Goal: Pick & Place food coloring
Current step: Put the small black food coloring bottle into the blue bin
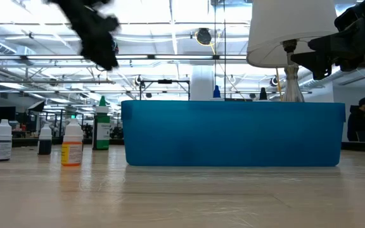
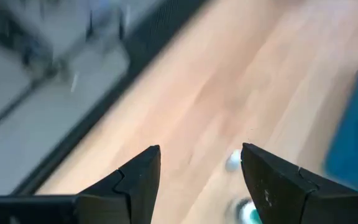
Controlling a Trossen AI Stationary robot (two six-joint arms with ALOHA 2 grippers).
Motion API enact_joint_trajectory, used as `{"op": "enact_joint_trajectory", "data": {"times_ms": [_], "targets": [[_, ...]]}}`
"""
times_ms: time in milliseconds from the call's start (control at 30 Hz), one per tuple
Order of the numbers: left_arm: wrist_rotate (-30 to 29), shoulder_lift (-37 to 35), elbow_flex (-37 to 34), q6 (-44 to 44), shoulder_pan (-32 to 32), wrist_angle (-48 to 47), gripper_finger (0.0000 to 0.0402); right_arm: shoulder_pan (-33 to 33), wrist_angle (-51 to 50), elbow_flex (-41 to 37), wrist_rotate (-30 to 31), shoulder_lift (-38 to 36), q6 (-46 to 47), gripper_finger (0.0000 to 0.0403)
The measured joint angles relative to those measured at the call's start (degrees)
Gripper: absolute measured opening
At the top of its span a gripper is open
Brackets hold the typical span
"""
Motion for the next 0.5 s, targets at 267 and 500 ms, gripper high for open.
{"op": "enact_joint_trajectory", "data": {"times_ms": [267,500], "targets": [[5.81,26.42,14.87,10.48,-1.14,-8.58,0.0225,0.00,0.02,0.00,0.01,0.00,0.00,0.0256],[6.73,33.10,15.17,10.56,-3.79,-8.88,0.0225,0.00,0.02,-0.01,0.02,0.00,0.02,0.0260]]}}
